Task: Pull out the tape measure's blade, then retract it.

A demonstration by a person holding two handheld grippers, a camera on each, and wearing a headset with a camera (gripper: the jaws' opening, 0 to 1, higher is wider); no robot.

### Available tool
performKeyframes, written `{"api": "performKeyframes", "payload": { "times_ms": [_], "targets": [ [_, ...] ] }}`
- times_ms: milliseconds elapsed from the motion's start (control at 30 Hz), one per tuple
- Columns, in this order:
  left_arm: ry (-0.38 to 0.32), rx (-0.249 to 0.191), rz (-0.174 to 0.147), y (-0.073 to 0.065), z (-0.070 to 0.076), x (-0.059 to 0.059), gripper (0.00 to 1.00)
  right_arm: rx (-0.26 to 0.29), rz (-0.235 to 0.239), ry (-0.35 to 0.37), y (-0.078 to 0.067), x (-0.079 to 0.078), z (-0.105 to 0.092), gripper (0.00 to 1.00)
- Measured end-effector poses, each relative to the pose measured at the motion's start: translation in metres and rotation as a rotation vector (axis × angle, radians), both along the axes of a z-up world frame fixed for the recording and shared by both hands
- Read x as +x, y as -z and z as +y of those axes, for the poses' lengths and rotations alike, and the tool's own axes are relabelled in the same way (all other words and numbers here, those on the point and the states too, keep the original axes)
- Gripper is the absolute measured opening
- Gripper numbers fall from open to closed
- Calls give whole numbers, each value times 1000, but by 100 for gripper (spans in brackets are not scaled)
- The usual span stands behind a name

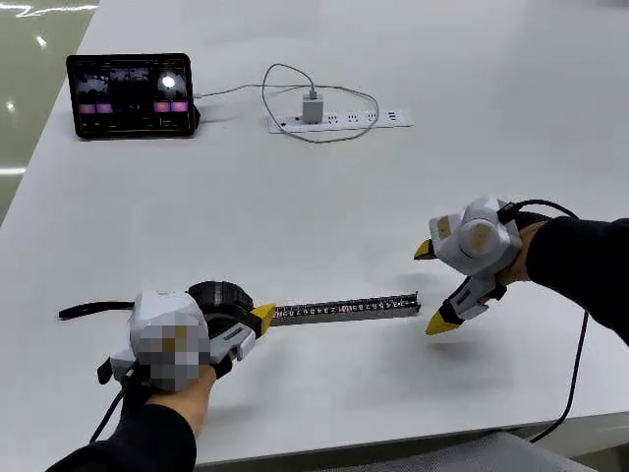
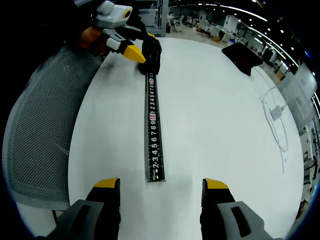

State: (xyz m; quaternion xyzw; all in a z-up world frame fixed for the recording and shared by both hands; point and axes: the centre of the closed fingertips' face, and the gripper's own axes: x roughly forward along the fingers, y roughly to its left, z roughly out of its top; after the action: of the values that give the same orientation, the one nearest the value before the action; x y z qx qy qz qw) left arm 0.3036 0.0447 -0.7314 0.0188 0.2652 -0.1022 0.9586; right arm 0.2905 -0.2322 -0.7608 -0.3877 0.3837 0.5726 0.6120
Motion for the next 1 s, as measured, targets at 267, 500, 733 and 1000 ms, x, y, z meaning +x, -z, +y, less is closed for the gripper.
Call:
{"api": "performKeyframes", "payload": {
  "times_ms": [267, 500, 733, 1000],
  "targets": [
    [14, -5, -19, 0, -2, 1, 99, -3, 30, -18, 7, -5, 4, 42],
    [-1, -15, -23, 0, 1, 3, 99, -15, 30, -29, 14, -5, 2, 28],
    [-16, -24, -15, 2, 4, 1, 99, -16, 27, -45, 16, -7, 2, 18],
    [-26, -28, -17, 1, 5, 2, 99, -24, 25, -65, 18, -8, 4, 13]
  ]
}}
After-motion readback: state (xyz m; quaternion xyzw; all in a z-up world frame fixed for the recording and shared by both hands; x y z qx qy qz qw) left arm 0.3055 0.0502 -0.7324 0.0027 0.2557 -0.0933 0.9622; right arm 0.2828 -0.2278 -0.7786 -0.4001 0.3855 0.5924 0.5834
